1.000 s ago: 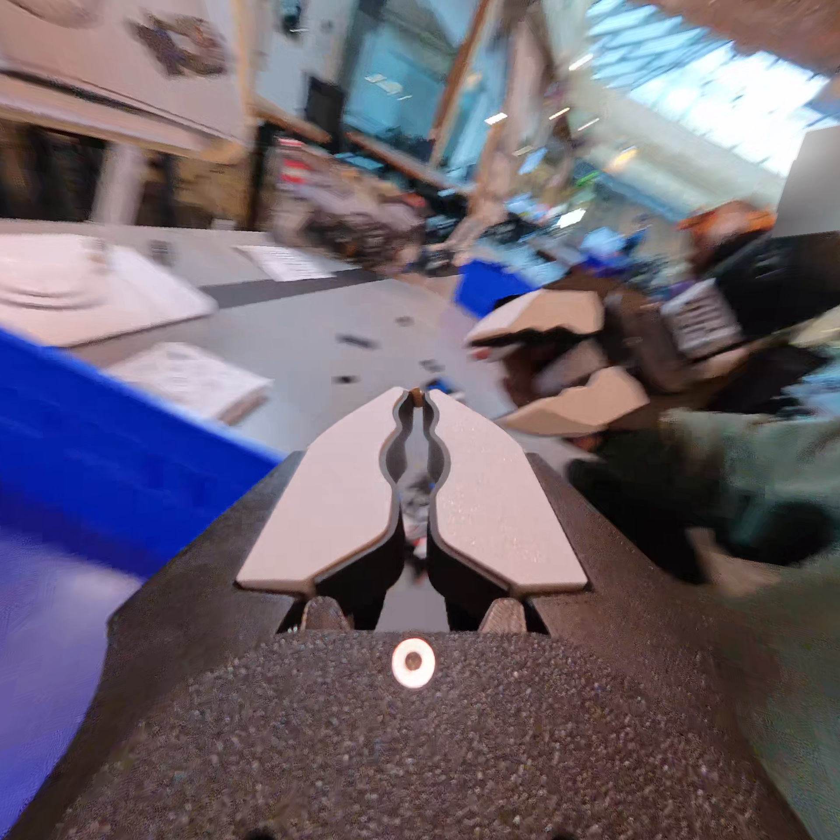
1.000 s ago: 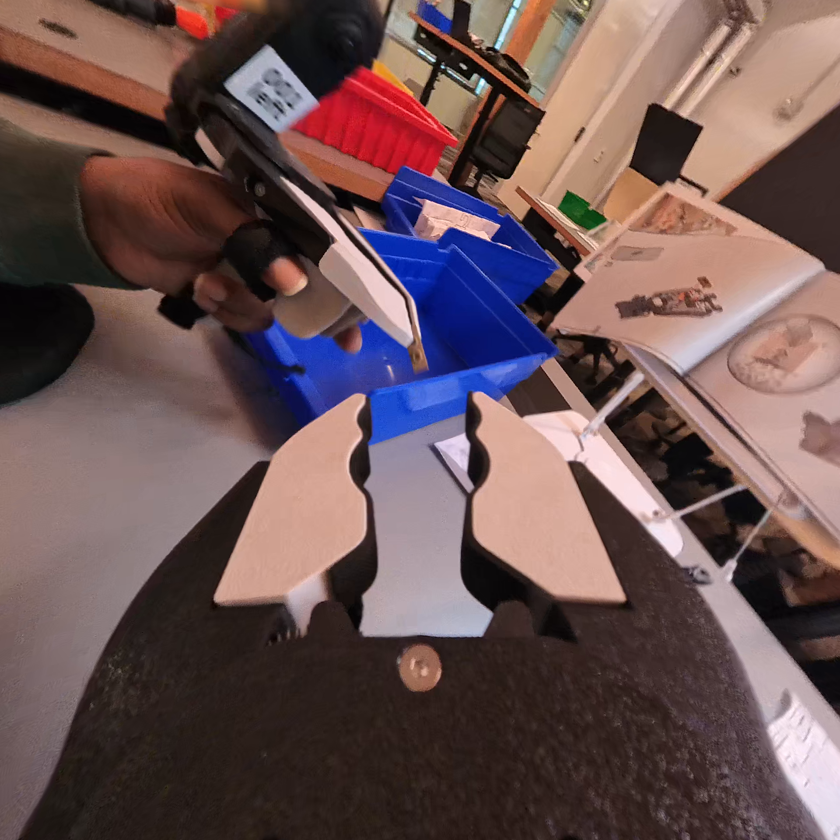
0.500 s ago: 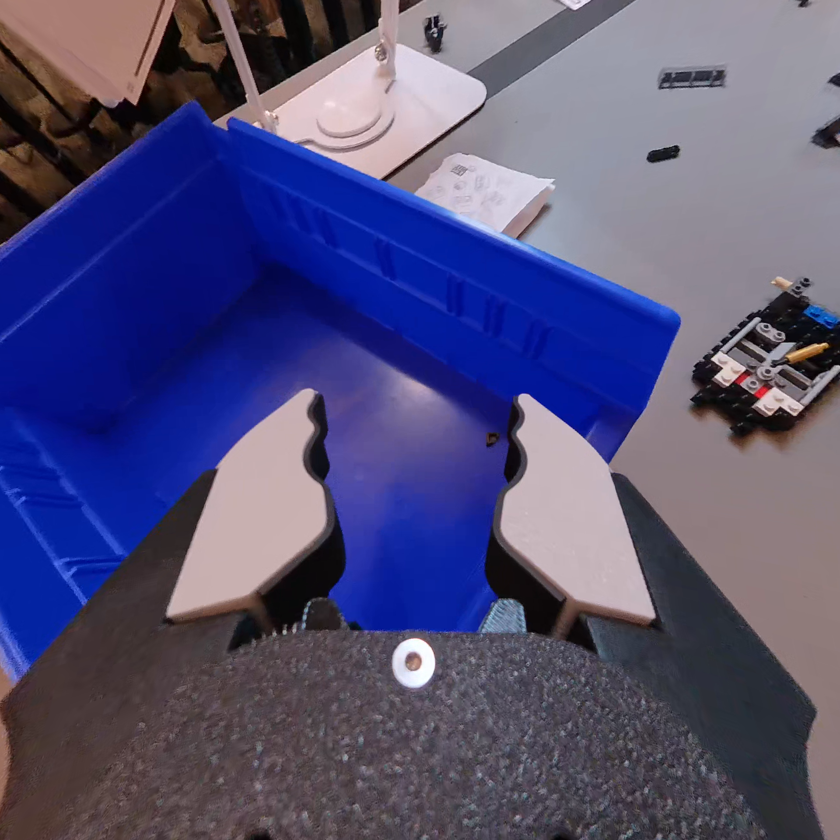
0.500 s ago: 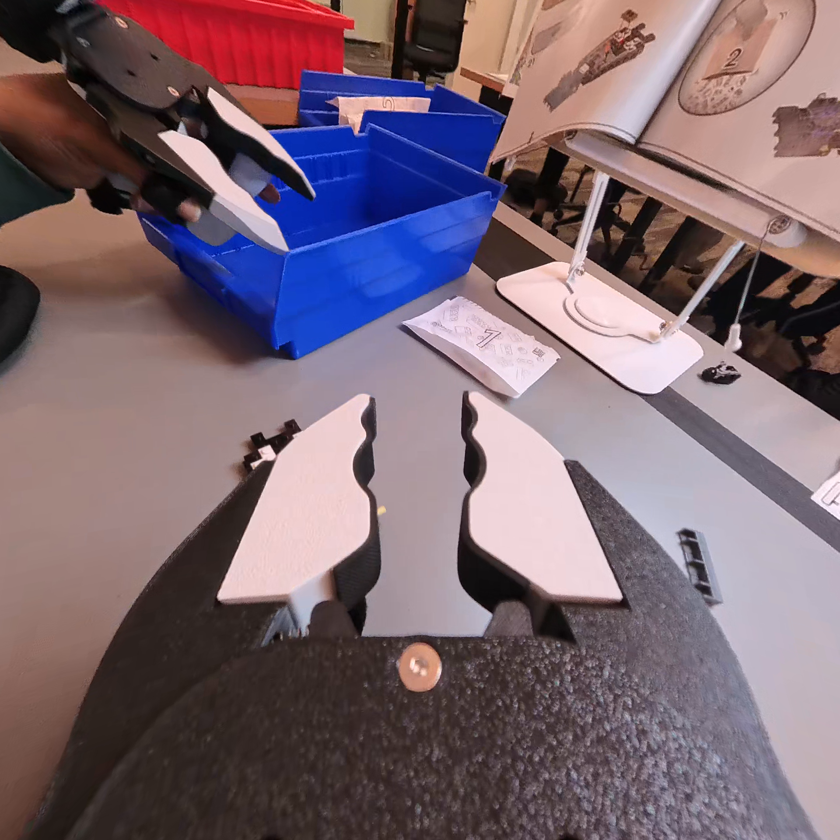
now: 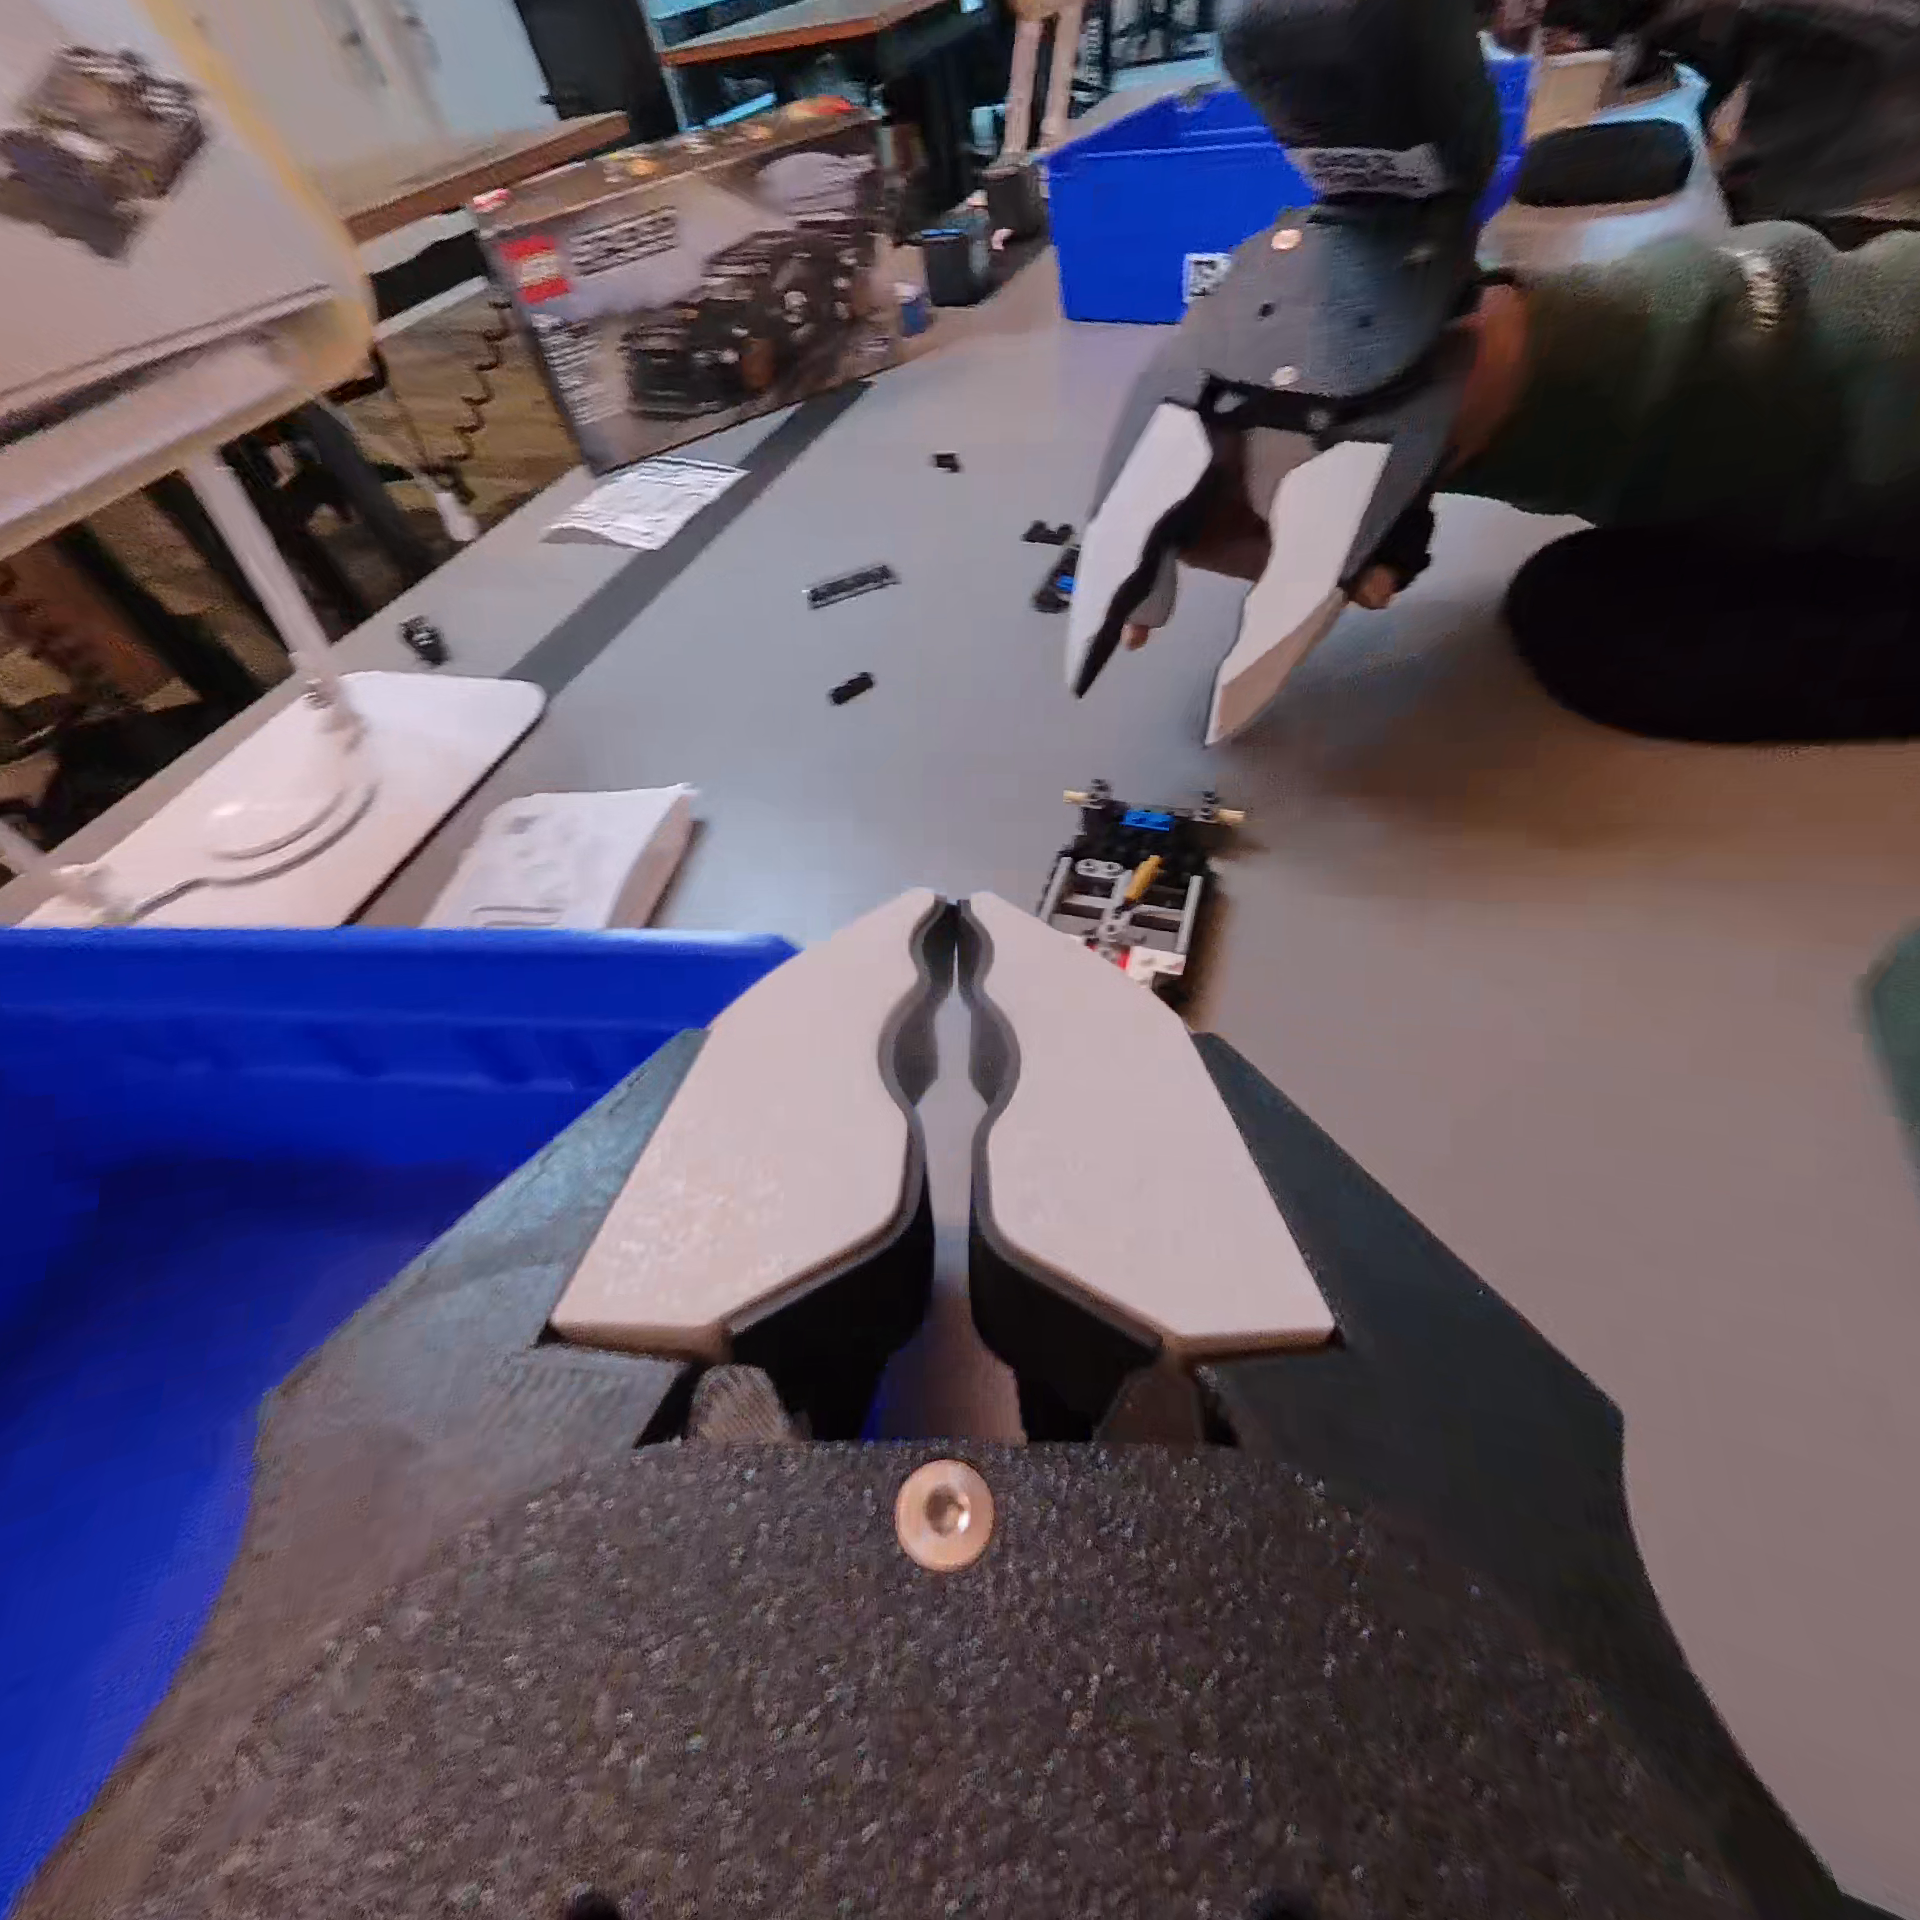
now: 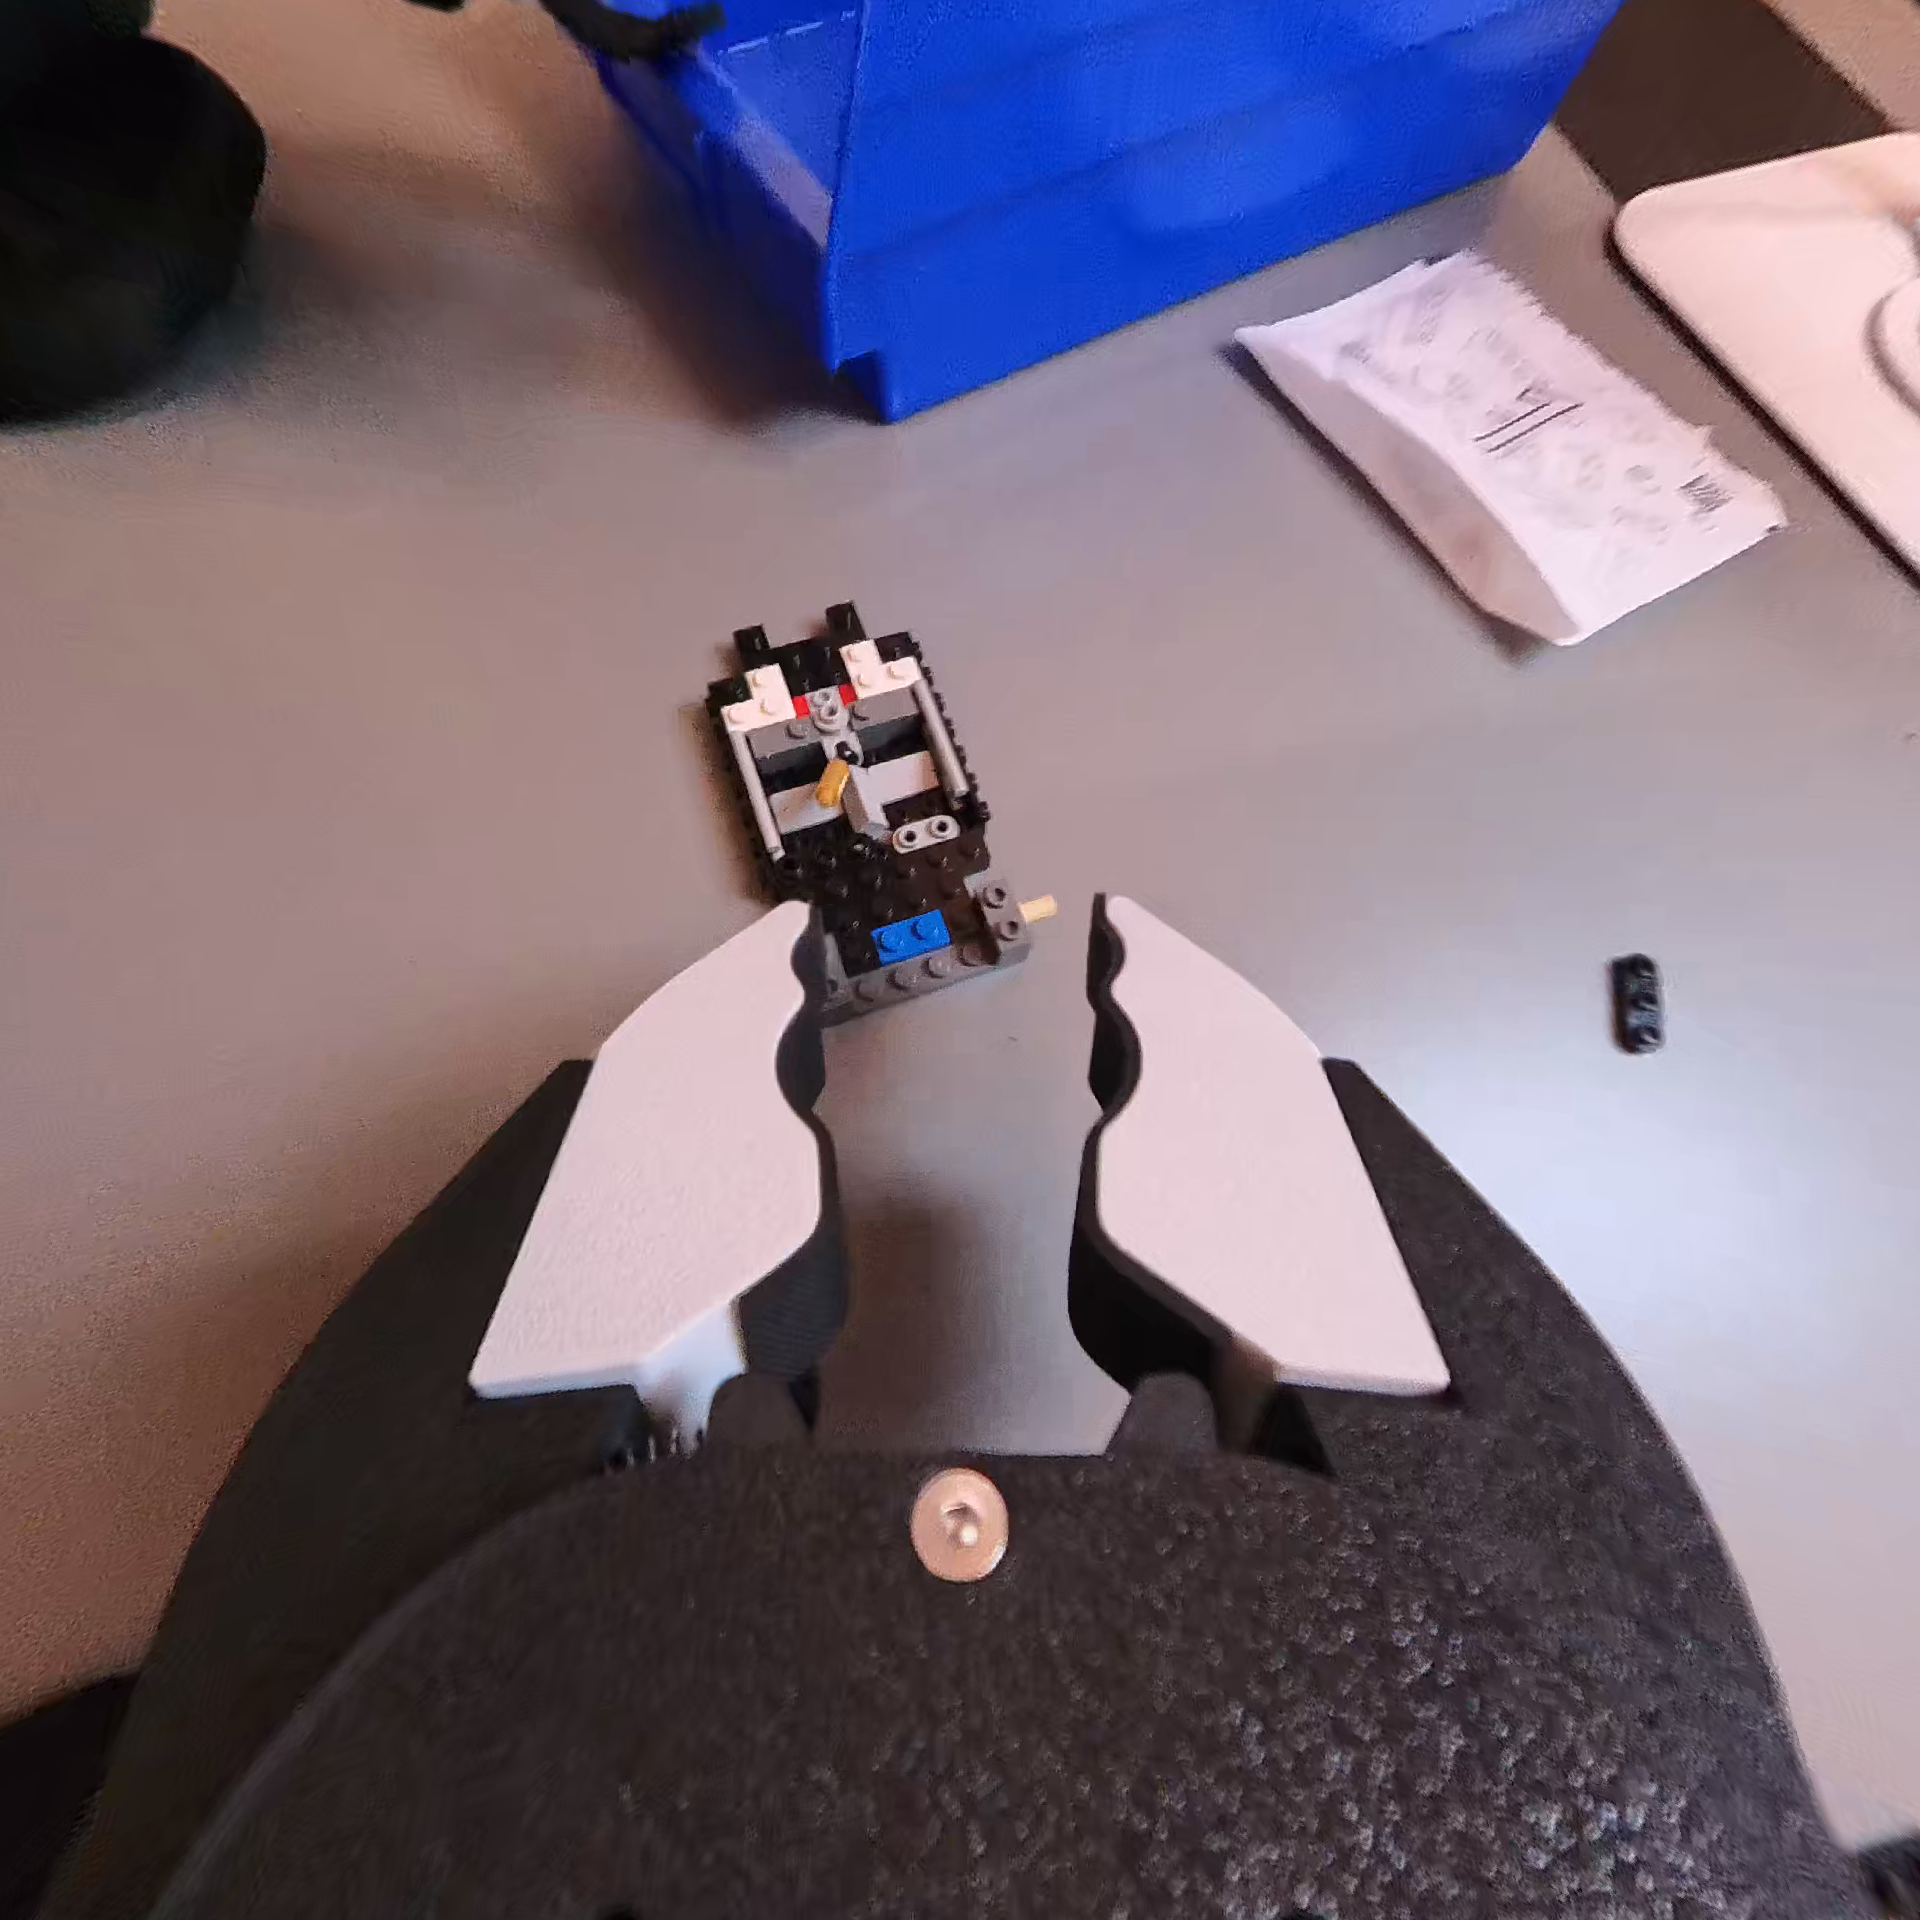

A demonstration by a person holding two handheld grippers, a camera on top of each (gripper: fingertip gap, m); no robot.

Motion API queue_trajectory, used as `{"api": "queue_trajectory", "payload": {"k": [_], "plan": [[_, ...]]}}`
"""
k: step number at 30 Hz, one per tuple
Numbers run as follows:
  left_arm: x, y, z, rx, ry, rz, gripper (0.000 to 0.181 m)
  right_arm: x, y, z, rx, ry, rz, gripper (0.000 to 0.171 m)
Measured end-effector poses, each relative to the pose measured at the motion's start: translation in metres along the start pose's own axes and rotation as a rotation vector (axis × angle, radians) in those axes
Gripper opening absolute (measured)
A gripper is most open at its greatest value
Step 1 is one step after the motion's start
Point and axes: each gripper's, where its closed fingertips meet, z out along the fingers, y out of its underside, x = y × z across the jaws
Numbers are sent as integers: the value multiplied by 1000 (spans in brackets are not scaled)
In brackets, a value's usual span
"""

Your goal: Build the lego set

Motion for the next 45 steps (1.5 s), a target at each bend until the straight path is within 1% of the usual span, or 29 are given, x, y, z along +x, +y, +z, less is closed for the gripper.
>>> {"api": "queue_trajectory", "payload": {"k": [2,4,6,9,10,12,14,17,19,21,25,27,29,32,37,45], "plan": [[11,6,12,-1,33,8,0,-5,-1,6,5,-20,-9,49],[21,10,23,14,58,11,0,-2,-7,11,31,8,-24,49],[30,11,30,27,78,23,0,2,-18,14,81,29,-4,50],[33,14,38,24,56,53,0,10,-33,20,183,91,34,52],[33,16,39,25,51,61,0,14,-35,22,201,123,28,46],[33,19,41,23,52,54,0,26,-46,19,250,238,-22,0],[32,18,41,30,54,44,0,43,-68,16,282,329,-55,0],[32,15,41,42,54,39,0,83,-120,18,332,474,-104,0],[33,15,42,45,51,40,0,115,-162,31,354,533,-108,34],[32,17,42,41,31,56,0,154,-199,48,348,615,-118,55],[28,21,44,37,-12,85,0,221,-258,82,329,782,-136,82],[29,23,45,29,-13,95,0,244,-277,92,314,864,-139,89],[29,22,44,33,-13,110,0,265,-282,99,270,948,-154,87],[28,19,41,45,-8,109,0,283,-277,101,254,1007,-170,77],[27,16,38,61,4,100,0,285,-274,94,338,969,-162,60],[28,19,38,56,12,96,0,282,-272,89,394,889,-145,51]]}}
